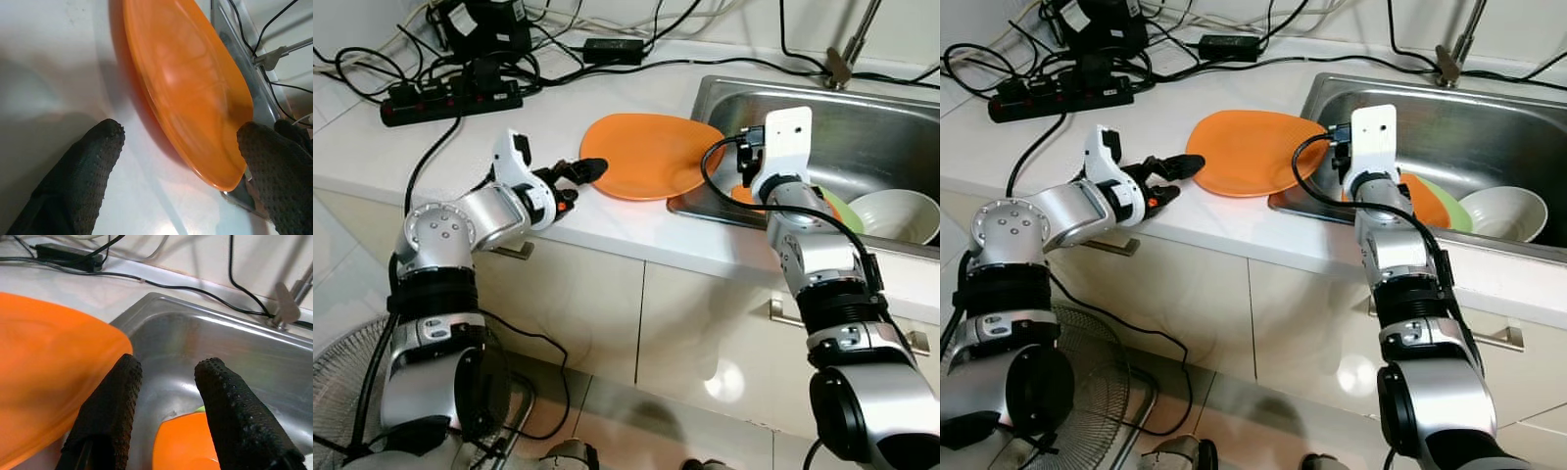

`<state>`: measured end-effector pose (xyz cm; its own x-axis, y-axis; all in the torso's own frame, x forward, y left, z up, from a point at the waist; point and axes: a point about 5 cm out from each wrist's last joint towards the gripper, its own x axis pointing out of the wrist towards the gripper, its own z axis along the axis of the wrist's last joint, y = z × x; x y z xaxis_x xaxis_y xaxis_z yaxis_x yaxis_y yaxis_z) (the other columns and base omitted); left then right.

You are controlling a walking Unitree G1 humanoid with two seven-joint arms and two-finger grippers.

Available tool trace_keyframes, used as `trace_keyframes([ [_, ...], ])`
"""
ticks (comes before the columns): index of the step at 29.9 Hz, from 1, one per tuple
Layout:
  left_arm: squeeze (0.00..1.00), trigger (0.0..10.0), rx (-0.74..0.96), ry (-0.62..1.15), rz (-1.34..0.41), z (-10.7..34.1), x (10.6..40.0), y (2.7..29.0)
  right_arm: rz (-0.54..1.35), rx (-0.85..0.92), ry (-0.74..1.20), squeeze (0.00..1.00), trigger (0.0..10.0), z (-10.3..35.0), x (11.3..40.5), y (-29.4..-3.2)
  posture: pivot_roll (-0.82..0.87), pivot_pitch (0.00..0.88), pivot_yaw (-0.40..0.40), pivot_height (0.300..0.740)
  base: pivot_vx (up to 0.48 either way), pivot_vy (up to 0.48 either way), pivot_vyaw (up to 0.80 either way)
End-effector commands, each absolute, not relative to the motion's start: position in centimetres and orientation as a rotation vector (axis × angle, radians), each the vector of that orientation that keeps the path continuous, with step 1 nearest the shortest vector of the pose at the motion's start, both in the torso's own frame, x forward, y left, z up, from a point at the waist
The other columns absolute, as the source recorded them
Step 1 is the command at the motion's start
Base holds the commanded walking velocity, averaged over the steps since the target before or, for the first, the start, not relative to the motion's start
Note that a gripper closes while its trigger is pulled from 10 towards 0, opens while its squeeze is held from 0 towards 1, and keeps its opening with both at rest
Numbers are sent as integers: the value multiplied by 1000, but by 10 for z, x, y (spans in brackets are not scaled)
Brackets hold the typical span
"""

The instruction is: Kitchen organization

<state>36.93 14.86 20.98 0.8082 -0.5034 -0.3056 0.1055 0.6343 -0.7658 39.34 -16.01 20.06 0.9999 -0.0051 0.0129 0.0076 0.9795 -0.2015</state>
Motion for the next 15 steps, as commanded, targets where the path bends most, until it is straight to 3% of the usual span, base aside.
trace_keyframes([
  [1, 0, 10000, -819, 557, -355, 209, 370, 149, 13, -221, -11, 0, 10000, 200, 395, -156, 139, 130, 47, 740, 0, 0, 0],
  [15, 0, 10000, -866, 578, -388, 215, 382, 124, 77, -240, -21, 0, 10000, 202, 395, -140, 136, 132, 49, 740, 0, 0, 0],
])
